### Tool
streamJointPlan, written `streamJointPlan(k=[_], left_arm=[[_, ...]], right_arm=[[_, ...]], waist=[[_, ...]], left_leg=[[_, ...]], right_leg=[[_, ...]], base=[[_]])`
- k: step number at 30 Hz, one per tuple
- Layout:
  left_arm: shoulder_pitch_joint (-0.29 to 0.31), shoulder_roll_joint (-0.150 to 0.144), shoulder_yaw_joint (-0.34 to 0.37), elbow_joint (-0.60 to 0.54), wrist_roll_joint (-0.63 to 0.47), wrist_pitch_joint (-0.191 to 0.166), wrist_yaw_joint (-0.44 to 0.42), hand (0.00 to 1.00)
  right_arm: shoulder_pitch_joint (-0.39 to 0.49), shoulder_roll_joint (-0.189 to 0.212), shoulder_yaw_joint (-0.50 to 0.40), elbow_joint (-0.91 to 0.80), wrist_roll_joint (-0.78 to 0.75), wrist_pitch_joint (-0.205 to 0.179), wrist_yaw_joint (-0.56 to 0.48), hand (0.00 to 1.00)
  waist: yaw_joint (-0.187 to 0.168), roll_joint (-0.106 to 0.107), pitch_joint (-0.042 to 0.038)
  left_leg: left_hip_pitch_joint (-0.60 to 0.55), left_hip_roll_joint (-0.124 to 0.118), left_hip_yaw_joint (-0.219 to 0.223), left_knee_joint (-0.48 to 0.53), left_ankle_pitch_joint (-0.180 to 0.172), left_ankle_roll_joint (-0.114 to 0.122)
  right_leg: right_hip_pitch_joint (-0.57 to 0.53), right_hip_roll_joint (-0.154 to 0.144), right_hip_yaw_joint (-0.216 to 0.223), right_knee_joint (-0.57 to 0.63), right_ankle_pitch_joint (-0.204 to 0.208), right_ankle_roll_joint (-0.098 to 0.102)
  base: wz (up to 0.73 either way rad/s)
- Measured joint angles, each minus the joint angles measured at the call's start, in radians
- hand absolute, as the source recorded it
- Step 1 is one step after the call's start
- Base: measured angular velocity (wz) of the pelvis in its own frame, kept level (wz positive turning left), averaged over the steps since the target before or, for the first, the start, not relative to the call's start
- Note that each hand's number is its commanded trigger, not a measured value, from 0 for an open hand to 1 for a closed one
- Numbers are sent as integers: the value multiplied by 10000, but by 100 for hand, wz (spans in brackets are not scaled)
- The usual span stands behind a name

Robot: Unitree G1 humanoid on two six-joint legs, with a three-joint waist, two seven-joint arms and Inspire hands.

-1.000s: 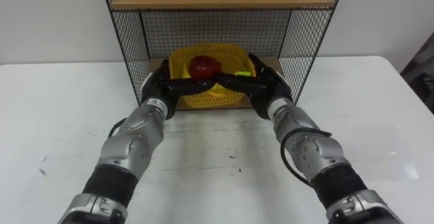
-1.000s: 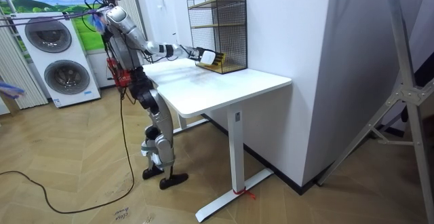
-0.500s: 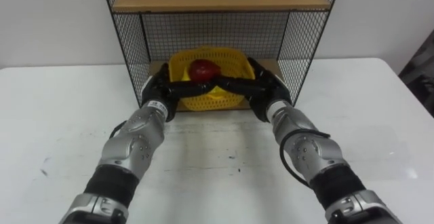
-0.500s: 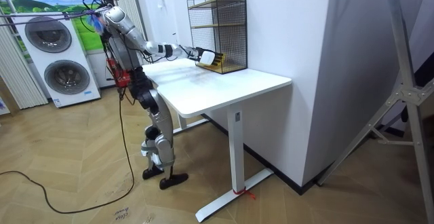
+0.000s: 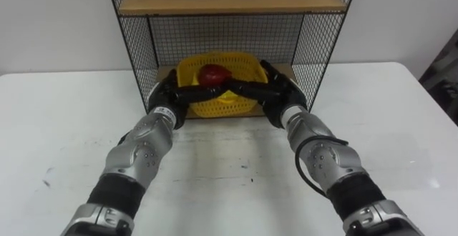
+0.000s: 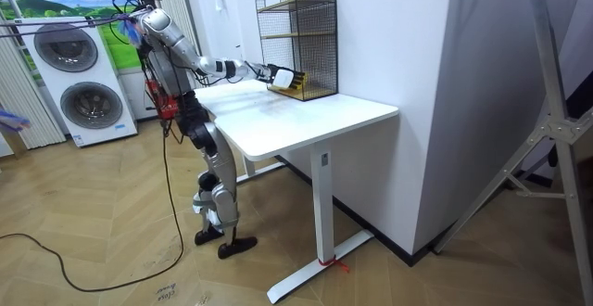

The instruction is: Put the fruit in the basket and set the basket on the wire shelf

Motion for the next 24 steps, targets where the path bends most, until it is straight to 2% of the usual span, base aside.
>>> streamJointPlan(k=[5,13,15,16,21,24], left_arm=[[-20,104,0,-9,-3,0,-30,0],[-310,234,116,-19,48,2,-20,0],[-432,238,329,-50,45,1,-15,0],[-436,243,370,-90,46,1,-15,0],[-439,512,459,-407,40,1,-16,0],[-494,573,469,-408,3,3,-16,0]], right_arm=[[0,-21,0,-1,14,-2,183,0],[0,-98,-66,-43,-71,-2,326,0],[-1,-168,-75,-85,-65,-3,331,0],[-2,-184,-89,-87,-52,-3,331,0],[-3,-297,-371,-261,-32,-19,304,0],[-42,-406,-370,-283,-25,-19,308,0]], waist=[[-11,35,-24],[-34,142,-110],[-36,172,-209],[-32,183,-218],[-10,193,-223],[31,192,-222]], left_leg=[[-20,3,0,5,0,0],[-81,3,0,13,0,0],[-119,3,11,14,2,2],[-114,3,13,13,2,2],[-141,3,92,-53,64,-4],[-147,3,97,-76,80,-4]], right_leg=[[0,3,5,-40,21,2],[-55,-4,3,-33,24,4],[-99,-3,9,-30,30,2],[-98,-2,12,-31,30,2],[-176,3,51,-55,83,-12],[-188,1,42,-68,106,-17]], base=[[0],[0],[0],[0],[-3],[0]])
